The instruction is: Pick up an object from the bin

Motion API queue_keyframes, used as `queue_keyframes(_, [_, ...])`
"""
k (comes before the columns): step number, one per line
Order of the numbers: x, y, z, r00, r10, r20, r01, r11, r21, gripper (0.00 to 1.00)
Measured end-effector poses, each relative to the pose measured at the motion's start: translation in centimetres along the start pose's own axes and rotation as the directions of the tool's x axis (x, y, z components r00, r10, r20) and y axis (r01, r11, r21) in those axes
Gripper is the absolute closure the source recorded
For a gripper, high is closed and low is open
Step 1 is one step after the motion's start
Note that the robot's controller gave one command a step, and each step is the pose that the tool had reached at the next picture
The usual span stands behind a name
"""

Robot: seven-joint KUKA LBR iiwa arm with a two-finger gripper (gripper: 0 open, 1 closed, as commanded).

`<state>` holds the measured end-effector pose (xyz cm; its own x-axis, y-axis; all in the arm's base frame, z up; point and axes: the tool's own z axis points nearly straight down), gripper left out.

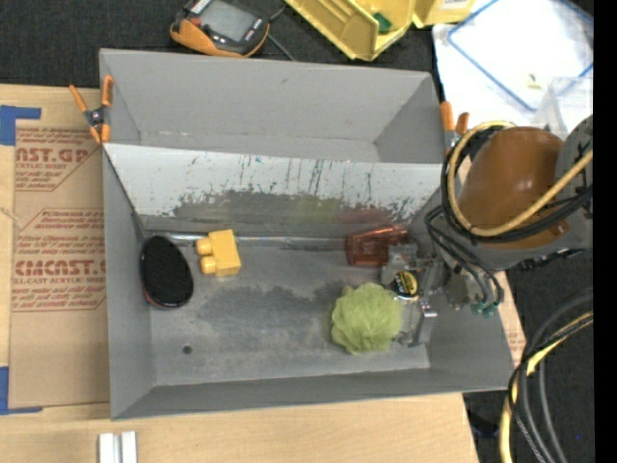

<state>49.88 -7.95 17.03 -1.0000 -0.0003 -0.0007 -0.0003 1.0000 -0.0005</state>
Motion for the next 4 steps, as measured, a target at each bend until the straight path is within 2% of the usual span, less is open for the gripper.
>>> queue_keyframes(1, [0.0,0.0,0.0,1.000,0.000,0.000,0.000,1.000,0.000,0.00])
queue_keyframes(2, [1.6,4.4,4.1,0.987,0.158,0.000,-0.158,0.987,-0.001,0.00])
queue_keyframes(3, [-1.0,5.1,2.7,0.956,0.293,0.004,-0.293,0.956,-0.001,0.00])
queue_keyframes(4, [1.9,6.5,6.8,0.974,0.225,-0.011,-0.225,0.974,-0.002,0.00])
